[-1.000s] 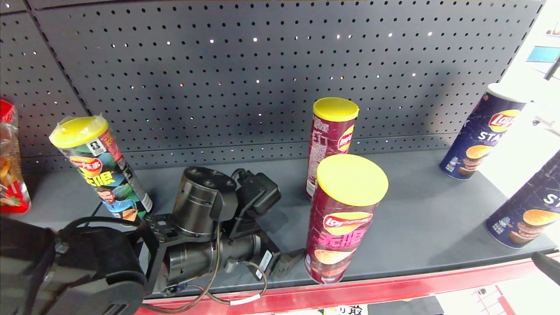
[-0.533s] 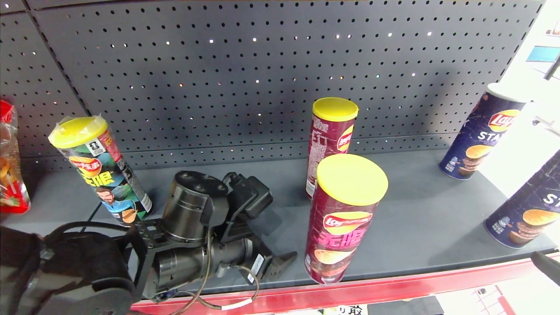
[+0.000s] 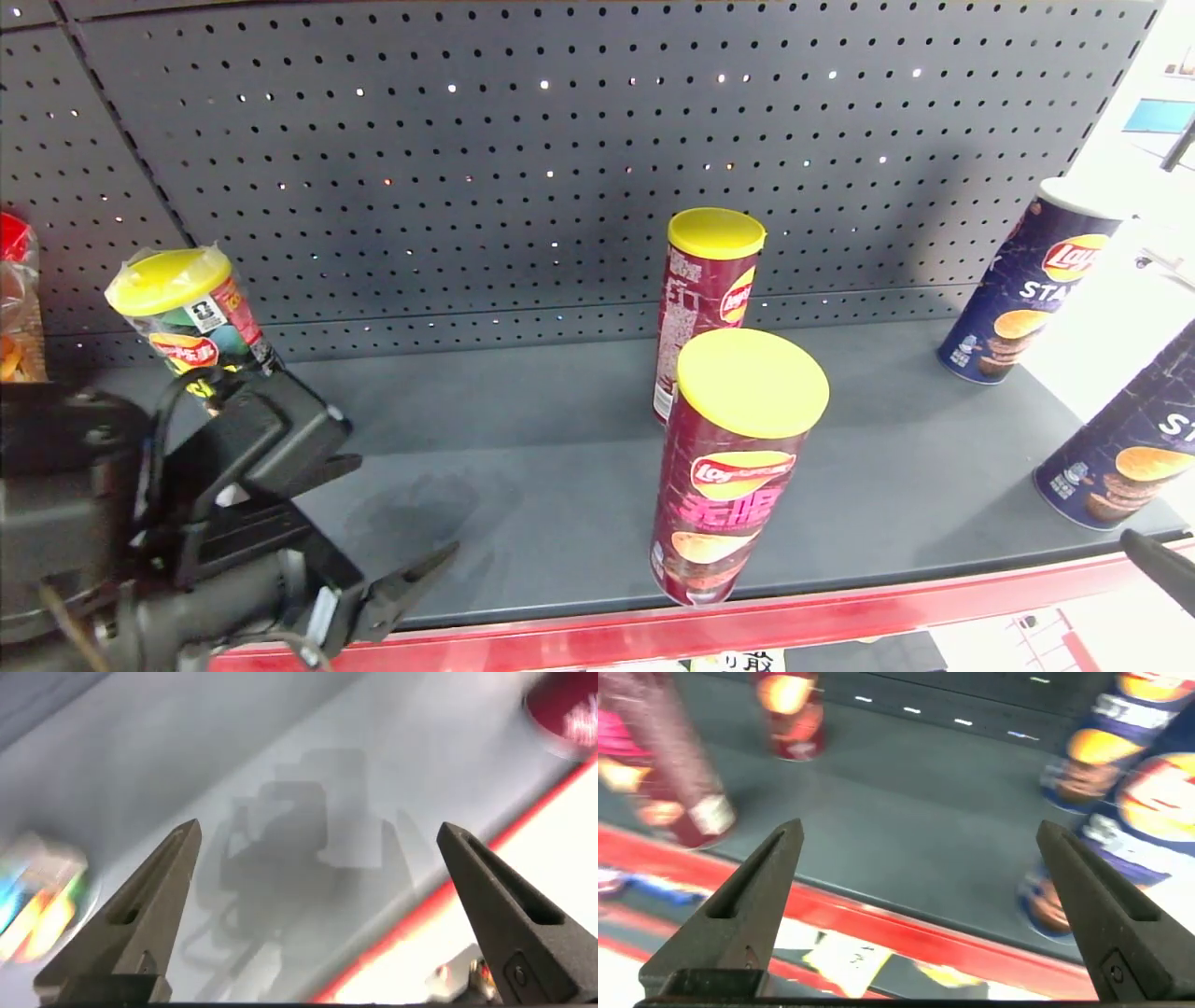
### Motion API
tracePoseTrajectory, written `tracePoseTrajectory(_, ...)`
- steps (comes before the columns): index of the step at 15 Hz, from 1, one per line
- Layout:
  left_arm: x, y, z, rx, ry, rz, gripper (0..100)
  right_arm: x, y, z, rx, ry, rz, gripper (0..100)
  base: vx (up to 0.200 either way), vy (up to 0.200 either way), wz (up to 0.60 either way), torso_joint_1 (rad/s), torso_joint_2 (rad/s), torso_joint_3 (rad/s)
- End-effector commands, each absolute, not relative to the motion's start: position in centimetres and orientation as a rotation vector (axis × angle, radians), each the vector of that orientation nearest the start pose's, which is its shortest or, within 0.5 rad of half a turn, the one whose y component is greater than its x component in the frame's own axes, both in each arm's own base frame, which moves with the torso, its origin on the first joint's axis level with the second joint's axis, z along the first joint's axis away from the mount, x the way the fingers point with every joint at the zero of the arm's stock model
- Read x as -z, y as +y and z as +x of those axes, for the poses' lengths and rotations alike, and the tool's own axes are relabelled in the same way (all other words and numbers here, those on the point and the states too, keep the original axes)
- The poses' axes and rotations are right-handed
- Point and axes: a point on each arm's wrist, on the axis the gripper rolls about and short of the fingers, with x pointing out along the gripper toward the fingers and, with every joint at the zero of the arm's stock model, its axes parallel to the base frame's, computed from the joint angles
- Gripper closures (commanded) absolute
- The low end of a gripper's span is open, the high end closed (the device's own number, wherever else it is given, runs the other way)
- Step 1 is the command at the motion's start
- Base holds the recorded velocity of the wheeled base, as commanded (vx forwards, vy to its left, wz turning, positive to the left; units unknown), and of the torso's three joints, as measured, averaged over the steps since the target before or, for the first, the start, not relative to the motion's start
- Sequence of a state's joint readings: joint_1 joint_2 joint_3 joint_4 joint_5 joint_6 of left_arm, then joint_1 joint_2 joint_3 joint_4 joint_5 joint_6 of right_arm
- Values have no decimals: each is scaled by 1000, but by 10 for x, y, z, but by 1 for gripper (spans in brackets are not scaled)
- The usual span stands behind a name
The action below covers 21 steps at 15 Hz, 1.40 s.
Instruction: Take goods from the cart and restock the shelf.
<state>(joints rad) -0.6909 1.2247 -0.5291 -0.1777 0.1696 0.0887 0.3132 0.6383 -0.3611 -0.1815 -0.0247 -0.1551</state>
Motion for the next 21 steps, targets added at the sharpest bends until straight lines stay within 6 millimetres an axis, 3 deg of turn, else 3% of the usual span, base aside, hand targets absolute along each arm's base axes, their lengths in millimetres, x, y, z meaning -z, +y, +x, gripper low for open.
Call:
tracePoseTrajectory(1, -202, -59, 81, 483, 352, 261, 0, -193, 13, 47, -239, 71, -187, 0, 0, 0, 0, 0, 0, 0)
tracePoseTrajectory(5, -194, 1, 13, 289, 331, 286, 0, -194, 4, 23, -170, 68, -209, 0, 0, 0, 0, 0, 0, 0)
tracePoseTrajectory(8, -188, 21, -18, 149, 358, 252, 0, -186, -2, 4, -151, 97, -216, 0, 0, 0, 0, 0, 0, 0)
tracePoseTrajectory(15, -191, 18, -38, -127, 486, 192, 0, -180, -4, 1, -109, 103, -219, 0, 0, 0, 0, 0, 0, 0)
tracePoseTrajectory(21, -177, 20, -46, -100, 409, 195, 0, -176, -3, 1, -110, 113, -221, 0, 0, 0, 0, 0, 0, 0)
